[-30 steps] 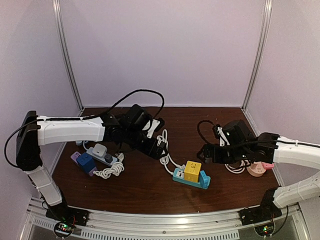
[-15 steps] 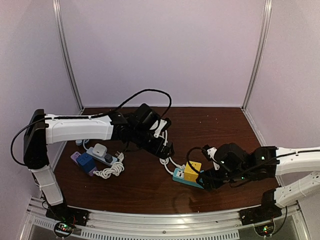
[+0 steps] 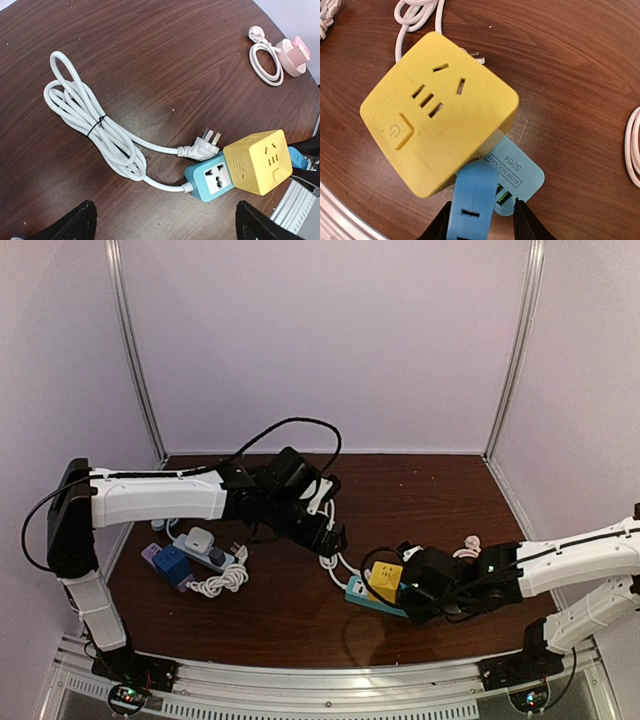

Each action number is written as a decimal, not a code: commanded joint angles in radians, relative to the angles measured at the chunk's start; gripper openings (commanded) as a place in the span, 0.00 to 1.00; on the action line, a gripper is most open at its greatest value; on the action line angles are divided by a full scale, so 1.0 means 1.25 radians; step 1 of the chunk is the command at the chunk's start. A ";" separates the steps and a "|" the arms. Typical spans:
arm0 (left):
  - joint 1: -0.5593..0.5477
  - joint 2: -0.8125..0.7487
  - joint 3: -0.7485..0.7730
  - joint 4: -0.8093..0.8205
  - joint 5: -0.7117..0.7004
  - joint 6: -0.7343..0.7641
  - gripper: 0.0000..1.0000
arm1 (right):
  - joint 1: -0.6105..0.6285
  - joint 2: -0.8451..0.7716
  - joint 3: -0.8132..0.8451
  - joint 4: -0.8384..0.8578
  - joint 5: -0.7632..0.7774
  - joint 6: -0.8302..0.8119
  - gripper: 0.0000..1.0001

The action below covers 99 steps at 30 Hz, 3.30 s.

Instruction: Pull the plug off the socket

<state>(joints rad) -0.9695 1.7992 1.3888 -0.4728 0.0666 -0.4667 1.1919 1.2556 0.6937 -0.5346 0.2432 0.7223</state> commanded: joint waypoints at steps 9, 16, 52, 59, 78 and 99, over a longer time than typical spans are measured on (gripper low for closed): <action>0.032 0.008 0.029 0.021 -0.041 -0.037 0.98 | 0.002 0.121 0.077 0.140 0.220 -0.018 0.09; 0.090 0.034 0.053 0.046 -0.025 -0.032 0.98 | -0.052 0.235 0.126 0.395 0.221 -0.152 0.06; 0.064 0.135 0.068 0.114 0.043 -0.118 0.98 | -0.153 0.206 0.050 0.483 -0.001 -0.178 0.45; 0.064 0.140 0.066 0.126 0.024 -0.132 0.98 | -0.154 0.228 0.027 0.537 0.039 -0.188 0.38; 0.061 0.163 0.057 0.120 0.019 -0.147 0.98 | -0.145 0.298 0.067 0.569 0.084 -0.185 0.26; 0.036 0.208 0.117 0.058 -0.085 -0.179 0.93 | -0.115 0.322 0.104 0.551 0.179 -0.183 0.02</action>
<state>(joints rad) -0.9257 2.0533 1.5646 -0.3843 0.0284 -0.6647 1.0397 1.6577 0.7887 0.1497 0.3927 0.4755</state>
